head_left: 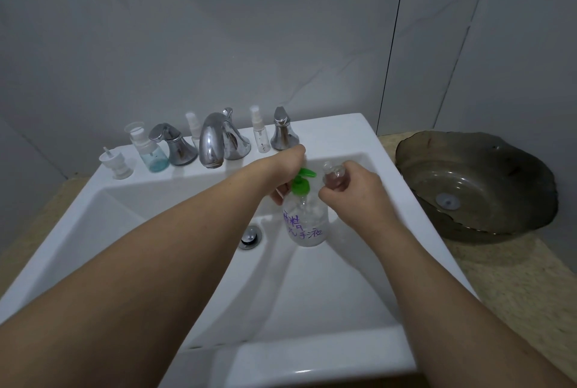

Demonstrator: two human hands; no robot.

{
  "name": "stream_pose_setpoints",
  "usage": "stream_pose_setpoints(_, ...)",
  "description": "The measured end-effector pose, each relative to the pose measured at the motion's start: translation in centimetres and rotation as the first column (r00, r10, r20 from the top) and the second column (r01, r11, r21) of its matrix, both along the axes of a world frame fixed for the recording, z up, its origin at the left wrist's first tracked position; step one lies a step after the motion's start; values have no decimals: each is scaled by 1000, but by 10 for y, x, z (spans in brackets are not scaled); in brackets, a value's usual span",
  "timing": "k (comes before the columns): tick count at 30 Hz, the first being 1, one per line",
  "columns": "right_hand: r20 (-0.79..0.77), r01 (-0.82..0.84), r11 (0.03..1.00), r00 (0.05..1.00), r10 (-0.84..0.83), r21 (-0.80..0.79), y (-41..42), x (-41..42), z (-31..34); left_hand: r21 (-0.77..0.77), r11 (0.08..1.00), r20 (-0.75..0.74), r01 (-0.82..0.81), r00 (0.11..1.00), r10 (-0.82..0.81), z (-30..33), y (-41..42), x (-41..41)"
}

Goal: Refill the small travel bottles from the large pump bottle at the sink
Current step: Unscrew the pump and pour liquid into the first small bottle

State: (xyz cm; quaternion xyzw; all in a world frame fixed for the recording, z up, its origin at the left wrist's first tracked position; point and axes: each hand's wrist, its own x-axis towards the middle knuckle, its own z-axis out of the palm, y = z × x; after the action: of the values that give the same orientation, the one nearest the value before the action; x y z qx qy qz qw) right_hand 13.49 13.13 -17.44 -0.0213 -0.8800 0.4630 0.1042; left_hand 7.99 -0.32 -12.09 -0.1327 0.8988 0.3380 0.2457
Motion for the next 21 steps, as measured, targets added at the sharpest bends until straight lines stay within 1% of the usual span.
stream_pose_setpoints(4,-22,40,993,999,-43,-111,0,2,3,24,999,-29,-28,999,28,-2,-4,4)
stream_pose_setpoints(8,-57,114,963,990,-132,-244,-4,7,8,143,988,-110,-51,992,67,-12,-12,7)
stream_pose_setpoints(10,-67,158,940,980,-186,-301,-8,11,11,173,984,-119,-47,991,68,-16,-19,12)
stream_pose_setpoints(13,-82,185,925,971,-224,-333,-12,16,19,129,991,-70,-22,997,32,-13,-28,28)
stream_pose_setpoints(16,-114,159,897,968,-224,-413,-21,23,33,54,996,21,67,997,-69,-2,-39,47)
stream_pose_setpoints(19,-164,123,877,961,-222,-465,-39,44,49,-3,993,100,118,988,-117,13,-57,72)
stream_pose_setpoints(21,-162,95,868,967,-197,-487,-47,51,51,-33,989,144,145,980,-139,16,-63,80)
